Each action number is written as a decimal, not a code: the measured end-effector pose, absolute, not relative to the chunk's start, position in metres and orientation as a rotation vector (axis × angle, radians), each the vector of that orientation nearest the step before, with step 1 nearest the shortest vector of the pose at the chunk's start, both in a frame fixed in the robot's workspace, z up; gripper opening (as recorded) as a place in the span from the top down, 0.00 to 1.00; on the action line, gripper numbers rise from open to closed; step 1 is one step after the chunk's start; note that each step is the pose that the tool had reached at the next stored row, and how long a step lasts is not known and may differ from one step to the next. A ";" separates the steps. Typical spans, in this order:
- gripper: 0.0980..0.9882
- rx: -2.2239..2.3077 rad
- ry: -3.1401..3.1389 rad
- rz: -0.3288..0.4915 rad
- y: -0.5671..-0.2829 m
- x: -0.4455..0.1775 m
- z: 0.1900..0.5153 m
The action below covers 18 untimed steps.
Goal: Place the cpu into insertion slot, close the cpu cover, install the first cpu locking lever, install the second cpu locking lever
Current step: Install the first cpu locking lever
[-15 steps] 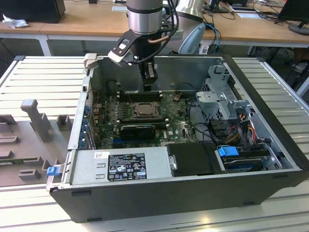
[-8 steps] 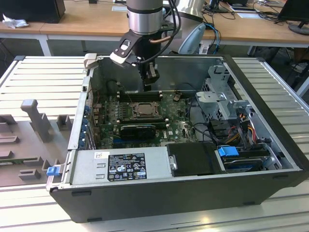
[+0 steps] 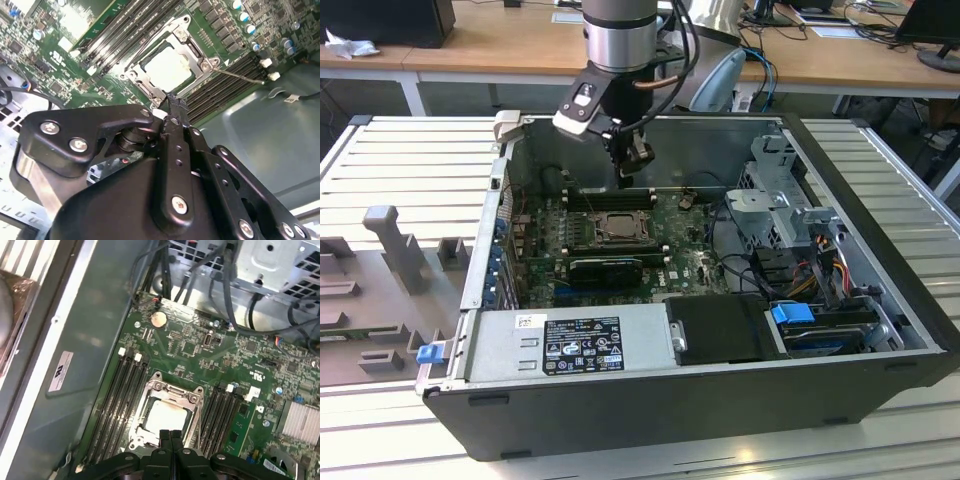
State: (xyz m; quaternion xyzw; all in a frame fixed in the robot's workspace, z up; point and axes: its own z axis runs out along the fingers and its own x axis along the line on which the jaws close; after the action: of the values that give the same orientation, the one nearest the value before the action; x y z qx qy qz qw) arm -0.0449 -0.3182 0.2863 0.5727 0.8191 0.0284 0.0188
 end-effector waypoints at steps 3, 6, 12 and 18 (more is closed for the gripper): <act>0.99 1.726 2.580 0.089 -0.318 -0.045 0.286; 0.99 1.655 2.628 0.091 -0.318 -0.045 0.286; 0.99 1.440 2.757 0.095 -0.318 -0.045 0.286; 0.99 1.183 2.883 0.098 -0.318 -0.045 0.286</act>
State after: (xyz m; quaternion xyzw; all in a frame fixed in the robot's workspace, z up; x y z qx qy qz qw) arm -0.0449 -0.3182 0.2859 0.3793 0.9247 0.0315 0.0118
